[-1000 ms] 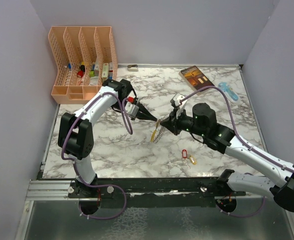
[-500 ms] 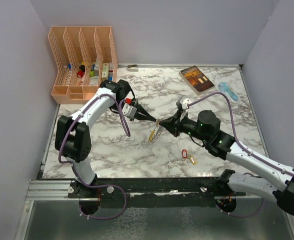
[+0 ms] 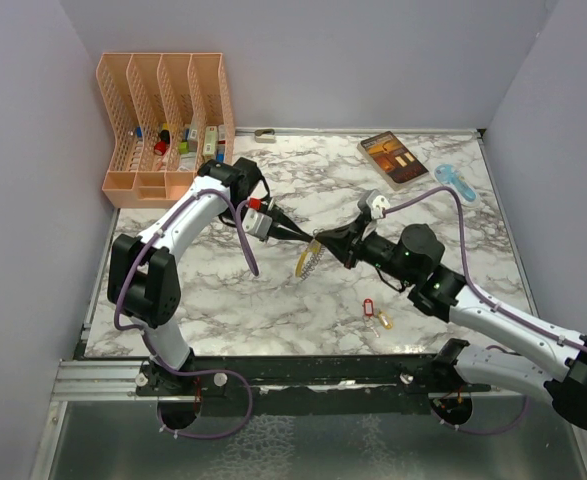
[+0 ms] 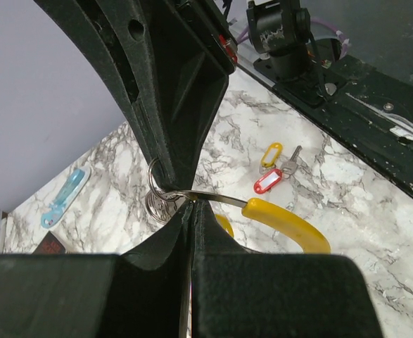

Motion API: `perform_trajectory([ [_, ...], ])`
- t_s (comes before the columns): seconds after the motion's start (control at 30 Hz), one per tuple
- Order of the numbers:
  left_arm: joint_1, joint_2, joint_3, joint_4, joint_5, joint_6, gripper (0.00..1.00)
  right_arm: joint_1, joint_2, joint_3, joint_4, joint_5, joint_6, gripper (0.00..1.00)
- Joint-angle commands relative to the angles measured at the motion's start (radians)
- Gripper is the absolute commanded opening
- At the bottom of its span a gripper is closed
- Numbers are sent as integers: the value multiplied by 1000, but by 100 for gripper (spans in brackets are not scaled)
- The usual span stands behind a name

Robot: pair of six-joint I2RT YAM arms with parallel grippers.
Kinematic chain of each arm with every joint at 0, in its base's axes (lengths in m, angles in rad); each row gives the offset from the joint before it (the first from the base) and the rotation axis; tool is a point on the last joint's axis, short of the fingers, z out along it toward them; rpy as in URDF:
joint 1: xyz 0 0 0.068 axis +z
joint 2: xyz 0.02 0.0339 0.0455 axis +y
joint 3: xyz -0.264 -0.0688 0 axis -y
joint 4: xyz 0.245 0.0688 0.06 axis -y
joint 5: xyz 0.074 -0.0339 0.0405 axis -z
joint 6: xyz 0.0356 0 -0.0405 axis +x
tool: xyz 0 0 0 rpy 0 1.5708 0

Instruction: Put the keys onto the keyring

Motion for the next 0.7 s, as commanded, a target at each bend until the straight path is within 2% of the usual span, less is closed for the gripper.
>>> perform_trajectory([
  [0.0,-15,-28,2,-22,96,-13,0,4,-6,-11,133,78,7,1],
  [0.5,-14,-79,23,-20,91,-29,0,4,-38,-98,206,60,-27,1],
  [0.67,-11,-71,39,-22,95,-34,13,4,-89,-142,231,35,-44,1],
])
